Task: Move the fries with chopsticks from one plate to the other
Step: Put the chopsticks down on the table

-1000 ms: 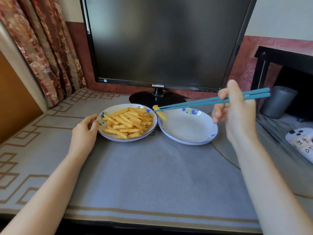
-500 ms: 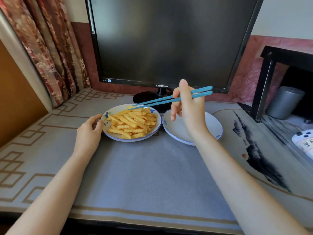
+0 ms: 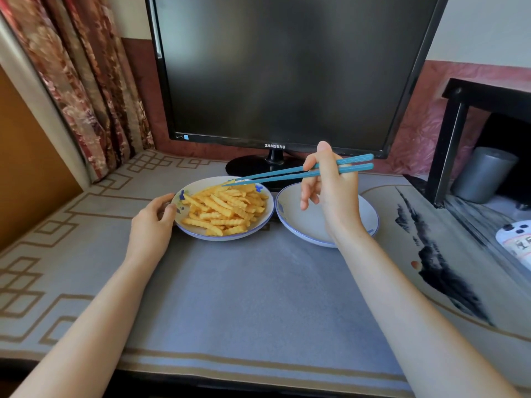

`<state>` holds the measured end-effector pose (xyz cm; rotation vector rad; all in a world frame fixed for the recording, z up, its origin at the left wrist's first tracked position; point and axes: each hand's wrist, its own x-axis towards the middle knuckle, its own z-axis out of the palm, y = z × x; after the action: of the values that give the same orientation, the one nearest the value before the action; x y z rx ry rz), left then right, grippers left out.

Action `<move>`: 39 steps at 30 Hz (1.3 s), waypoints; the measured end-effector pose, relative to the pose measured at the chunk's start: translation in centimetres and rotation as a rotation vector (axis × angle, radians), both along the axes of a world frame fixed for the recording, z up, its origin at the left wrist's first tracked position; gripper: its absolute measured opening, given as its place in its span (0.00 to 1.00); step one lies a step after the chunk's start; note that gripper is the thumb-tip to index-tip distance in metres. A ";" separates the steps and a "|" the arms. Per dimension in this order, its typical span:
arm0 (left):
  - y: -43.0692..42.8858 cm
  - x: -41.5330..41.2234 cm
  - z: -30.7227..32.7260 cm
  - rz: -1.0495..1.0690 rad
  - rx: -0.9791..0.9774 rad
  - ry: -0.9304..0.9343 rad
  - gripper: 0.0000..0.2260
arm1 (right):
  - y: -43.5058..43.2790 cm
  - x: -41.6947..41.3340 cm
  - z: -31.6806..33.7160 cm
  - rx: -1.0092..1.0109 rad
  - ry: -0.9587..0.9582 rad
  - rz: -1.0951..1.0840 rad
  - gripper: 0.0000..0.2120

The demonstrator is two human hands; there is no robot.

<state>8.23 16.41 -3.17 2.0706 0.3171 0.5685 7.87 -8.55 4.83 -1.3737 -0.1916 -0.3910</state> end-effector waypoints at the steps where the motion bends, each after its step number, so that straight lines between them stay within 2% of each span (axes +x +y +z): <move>1: 0.0 0.0 0.0 0.000 0.003 -0.002 0.14 | -0.2 -0.1 0.1 0.005 0.006 -0.013 0.19; 14: 0.3 0.3 -0.2 -0.032 -0.065 0.013 0.16 | -6.2 -3.1 0.6 -0.034 -0.051 -0.261 0.19; 18: 0.8 0.5 -0.1 -0.039 -0.148 0.016 0.16 | -8.3 -4.4 -0.1 0.001 -0.047 -0.327 0.19; 23: 1.3 0.1 0.7 -0.037 -0.359 -0.019 0.16 | -10.0 -5.5 -0.4 0.040 -0.021 -0.397 0.17; 28: 0.8 -1.2 4.0 0.045 -0.053 0.048 0.16 | -11.0 -6.0 -0.1 0.030 -0.027 -0.391 0.18; 30: -1.7 -2.9 7.0 -0.051 -0.075 -0.027 0.13 | -11.1 -6.2 0.0 0.033 -0.033 -0.399 0.18; 32: -5.8 -4.7 9.0 -0.269 -0.208 -0.065 0.08 | -11.0 -6.3 0.0 0.049 -0.042 -0.405 0.18; 36: -15.6 -7.5 9.3 -0.737 -0.413 0.198 0.09 | -10.5 -6.7 -0.2 0.084 -0.063 -0.407 0.18; 39: -20.5 -7.7 8.3 -0.873 -0.640 0.361 0.08 | -10.1 -7.2 -0.3 0.064 -0.087 -0.395 0.18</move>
<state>0.56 -4.08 5.13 1.4613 -0.1983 -0.3999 0.71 -18.66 4.48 -1.3313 0.0234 -0.7808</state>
